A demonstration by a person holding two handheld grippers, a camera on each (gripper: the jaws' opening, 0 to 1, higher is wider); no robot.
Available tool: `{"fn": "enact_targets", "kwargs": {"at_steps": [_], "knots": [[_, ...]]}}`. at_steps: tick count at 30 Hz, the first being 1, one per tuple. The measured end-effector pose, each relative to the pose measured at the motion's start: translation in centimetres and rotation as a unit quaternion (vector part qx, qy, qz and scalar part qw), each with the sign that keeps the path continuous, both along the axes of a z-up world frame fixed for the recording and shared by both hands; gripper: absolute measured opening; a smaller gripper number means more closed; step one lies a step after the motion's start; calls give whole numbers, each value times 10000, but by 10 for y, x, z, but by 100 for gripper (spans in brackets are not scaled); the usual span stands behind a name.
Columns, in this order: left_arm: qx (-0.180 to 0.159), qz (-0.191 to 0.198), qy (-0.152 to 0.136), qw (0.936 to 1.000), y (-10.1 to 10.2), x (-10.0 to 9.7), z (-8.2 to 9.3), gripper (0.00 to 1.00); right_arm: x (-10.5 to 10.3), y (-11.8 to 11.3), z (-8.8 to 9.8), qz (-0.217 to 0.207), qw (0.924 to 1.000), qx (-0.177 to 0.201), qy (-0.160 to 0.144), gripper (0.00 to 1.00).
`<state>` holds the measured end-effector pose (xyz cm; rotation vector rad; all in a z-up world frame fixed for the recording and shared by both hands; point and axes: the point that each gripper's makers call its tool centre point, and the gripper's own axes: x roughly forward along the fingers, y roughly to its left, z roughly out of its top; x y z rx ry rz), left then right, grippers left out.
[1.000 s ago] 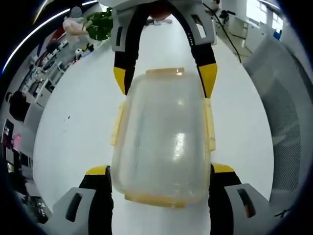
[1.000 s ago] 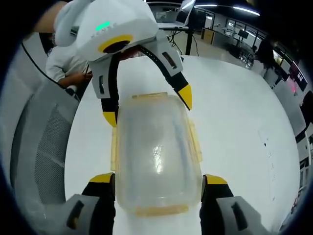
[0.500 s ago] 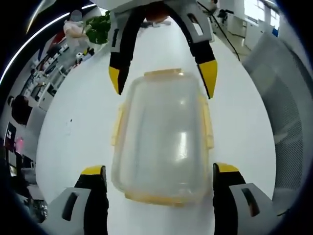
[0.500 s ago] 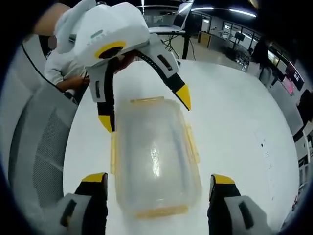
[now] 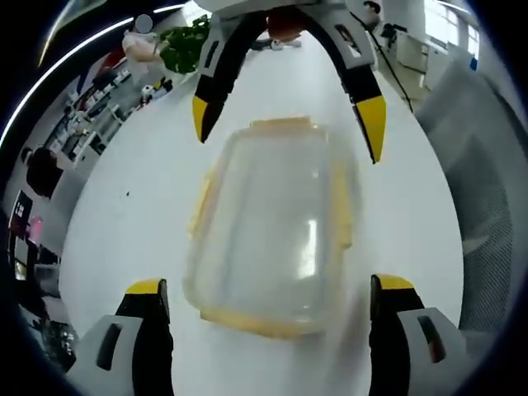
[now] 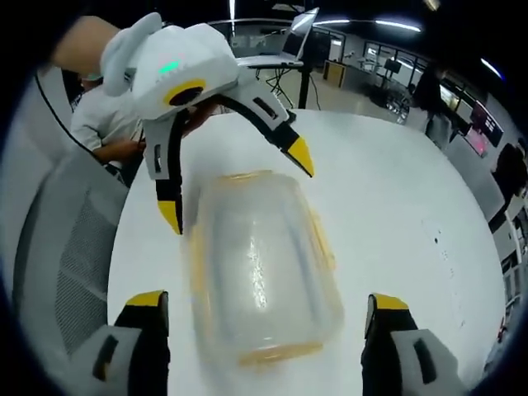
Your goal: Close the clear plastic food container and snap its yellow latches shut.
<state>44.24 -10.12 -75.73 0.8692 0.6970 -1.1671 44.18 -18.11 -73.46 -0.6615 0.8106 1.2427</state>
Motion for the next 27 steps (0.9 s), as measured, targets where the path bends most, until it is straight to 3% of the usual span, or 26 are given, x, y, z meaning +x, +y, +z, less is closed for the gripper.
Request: {"fn": "enact_targets", "kwargs": {"at_steps": [14,27], "knots": [[-584,597,-19,9965,4,-4,14,99,-6,-3,6,-431,9985,319,-44,99],[-809,845,-78,9931,5,-15,21,97,-10,-7,17,-919,9933,685,-163,99]]}}
